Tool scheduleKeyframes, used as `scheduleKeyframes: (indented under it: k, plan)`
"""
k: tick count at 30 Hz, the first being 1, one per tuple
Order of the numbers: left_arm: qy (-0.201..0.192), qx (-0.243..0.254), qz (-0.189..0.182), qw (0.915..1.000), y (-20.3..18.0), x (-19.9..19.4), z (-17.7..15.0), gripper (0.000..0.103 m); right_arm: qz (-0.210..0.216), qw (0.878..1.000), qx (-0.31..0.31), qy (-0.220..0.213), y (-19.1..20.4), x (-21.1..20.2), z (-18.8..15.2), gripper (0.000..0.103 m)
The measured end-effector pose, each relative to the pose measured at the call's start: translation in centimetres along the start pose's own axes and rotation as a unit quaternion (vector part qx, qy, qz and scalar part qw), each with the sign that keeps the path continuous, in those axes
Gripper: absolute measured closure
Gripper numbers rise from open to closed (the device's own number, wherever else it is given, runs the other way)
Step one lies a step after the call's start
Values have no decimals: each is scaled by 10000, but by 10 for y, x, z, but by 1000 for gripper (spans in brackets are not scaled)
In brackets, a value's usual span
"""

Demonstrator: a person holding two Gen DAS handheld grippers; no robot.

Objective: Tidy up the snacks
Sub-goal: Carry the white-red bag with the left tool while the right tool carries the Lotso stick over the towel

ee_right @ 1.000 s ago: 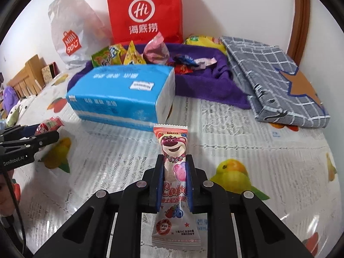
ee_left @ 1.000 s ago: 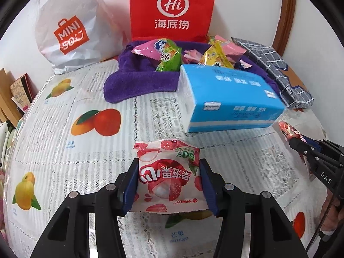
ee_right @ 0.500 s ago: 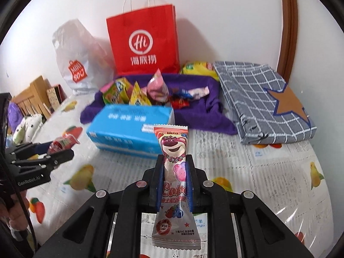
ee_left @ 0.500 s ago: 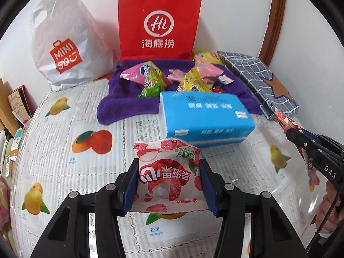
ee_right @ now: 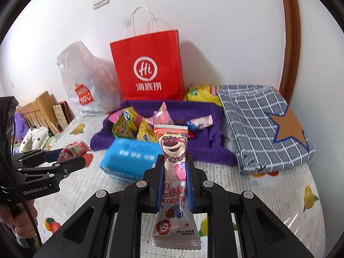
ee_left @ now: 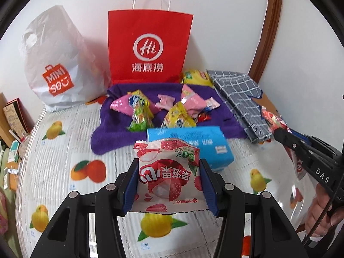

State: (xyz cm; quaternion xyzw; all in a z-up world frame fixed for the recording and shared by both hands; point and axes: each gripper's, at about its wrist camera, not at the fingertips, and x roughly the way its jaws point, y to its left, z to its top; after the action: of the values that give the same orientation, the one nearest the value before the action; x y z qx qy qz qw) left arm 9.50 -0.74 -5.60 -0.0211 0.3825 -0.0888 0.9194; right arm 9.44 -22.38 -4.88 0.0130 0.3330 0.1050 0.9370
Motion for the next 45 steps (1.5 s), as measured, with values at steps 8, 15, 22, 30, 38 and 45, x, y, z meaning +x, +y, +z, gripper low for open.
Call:
scheduleKeyframes:
  k: [8,15,22,30,38,45]
  plan:
    - [-54,-103,-27,9999,6,1,28,52,21,10000,-54,-65,1,6,27,85]
    - [-163,-113,48,9998,14,4,55,52,5,9999,-90,-88,2,20,51,85]
    - [-259,-162,107,9995,25,10,81,52,-5,9999,-108,-92,5,40,73,85]
    - [-225,-248,115,9994,39,31,106,52,-104,9999,-67,-12,2,70,94,85]
    - [-168,-203,124,9996,44,56,130,52,-165,9999,10,-7,-6,99,115,85]
    - [-133,-152,56,9998,40,79,152,52,-146,9999,25,-35,-12,125,137,85]
